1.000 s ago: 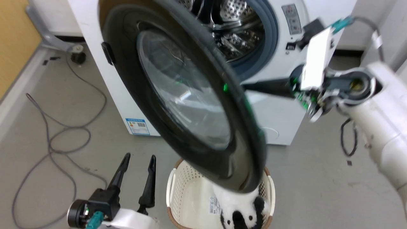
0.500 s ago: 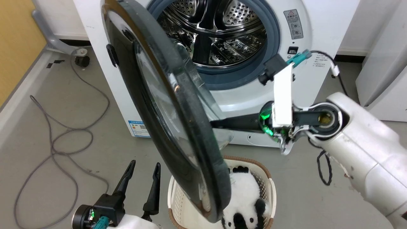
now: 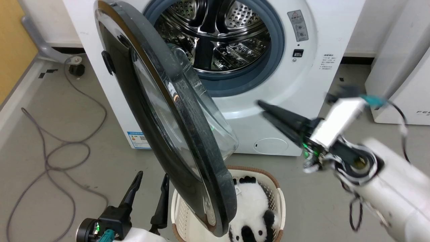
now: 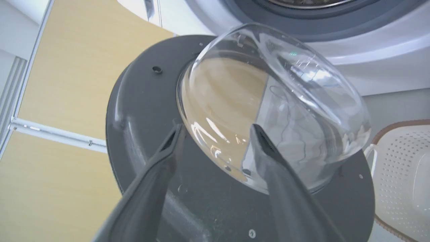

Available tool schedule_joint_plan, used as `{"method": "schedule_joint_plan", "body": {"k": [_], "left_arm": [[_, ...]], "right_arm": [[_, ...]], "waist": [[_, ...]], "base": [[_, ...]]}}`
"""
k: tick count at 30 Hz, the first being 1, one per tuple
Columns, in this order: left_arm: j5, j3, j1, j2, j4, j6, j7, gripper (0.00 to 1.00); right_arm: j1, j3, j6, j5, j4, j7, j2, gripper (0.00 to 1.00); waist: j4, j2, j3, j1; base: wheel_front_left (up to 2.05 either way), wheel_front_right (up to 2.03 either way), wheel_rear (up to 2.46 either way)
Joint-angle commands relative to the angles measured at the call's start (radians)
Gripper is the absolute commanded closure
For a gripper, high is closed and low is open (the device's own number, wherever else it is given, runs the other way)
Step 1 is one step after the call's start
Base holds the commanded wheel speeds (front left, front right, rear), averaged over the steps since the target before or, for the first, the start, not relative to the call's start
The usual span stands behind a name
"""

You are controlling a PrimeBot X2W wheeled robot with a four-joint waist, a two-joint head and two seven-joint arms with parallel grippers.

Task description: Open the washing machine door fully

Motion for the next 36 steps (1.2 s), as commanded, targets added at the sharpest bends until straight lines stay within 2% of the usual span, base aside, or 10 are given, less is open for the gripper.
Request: {"method": "schedule_joint_plan", "body": {"k": [1, 7, 11, 14, 17, 24, 26, 30, 32, 36], "left_arm": [[-0.006, 0.001, 0.011, 0.008, 0.003, 0.006, -0.005, 0.0], [-0.01, 0.004, 0.02, 0.018, 0.013, 0.01, -0.005, 0.0], [-0.014, 0.01, 0.026, 0.021, 0.019, 0.018, -0.005, 0.0], [-0.017, 0.016, 0.032, 0.023, 0.019, 0.024, -0.005, 0.0], [-0.02, 0.021, 0.038, 0.027, 0.021, 0.029, -0.005, 0.0], [-0.025, 0.029, 0.044, 0.032, 0.023, 0.038, -0.005, 0.0], [-0.025, 0.028, 0.044, 0.033, 0.024, 0.038, -0.005, 0.0], [-0.025, 0.027, 0.044, 0.035, 0.027, 0.04, -0.005, 0.0], [-0.025, 0.027, 0.043, 0.036, 0.028, 0.042, -0.005, 0.0], [-0.025, 0.026, 0.041, 0.038, 0.031, 0.044, -0.005, 0.0]], "right_arm": [[0.048, -0.013, 0.001, -0.001, -0.007, -0.065, -0.012, 0.0], [0.213, -0.054, 0.001, -0.039, -0.044, -0.408, -0.059, 0.0], [0.316, -0.149, 0.001, -0.148, -0.009, -0.491, -0.091, 0.0], [0.397, -0.346, 0.001, -0.357, 0.068, -0.493, -0.054, 0.0], [0.483, -0.54, 0.001, -0.615, 0.074, -0.493, 0.015, 0.0], [0.694, -0.902, 0.001, -1.277, -0.147, -0.493, 0.209, 0.0], [0.747, -0.954, 0.001, -1.484, -0.234, -0.493, 0.254, 0.0], [0.828, -1.006, 0.001, -1.785, -0.42, -0.443, 0.344, 0.0], [0.865, -1.004, 0.001, -1.886, -0.495, -0.404, 0.363, 0.0], [0.933, -0.986, 0.001, -1.97, -0.575, -0.346, 0.378, 0.0]], "waist": [[-0.004, 0.0, -0.003, 0.0001], [-0.009, 0.0, -0.016, 0.0001], [-0.013, 0.0, -0.025, 0.0001], [-0.019, 0.0, -0.032, 0.0001], [-0.024, 0.0, -0.04, 0.0001], [-0.029, 0.0, -0.053, 0.0001], [-0.03, 0.0, -0.054, 0.0001], [-0.032, 0.0, -0.052, 0.0001], [-0.032, 0.0, -0.05, 0.0001], [-0.033, 0.0, -0.046, 0.0001]], "base": [[0.0, 0.0, 0.0], [0.0, 0.0, 0.0], [0.0, 0.0, 0.0], [0.0, 0.0, 0.0], [0.0, 0.0, 0.0], [0.0, 0.0, 0.0], [0.0, 0.0, 0.0], [0.0, 0.0, 0.0], [0.0, 0.0, 0.0], [0.0, 0.0, 0.0]]}}
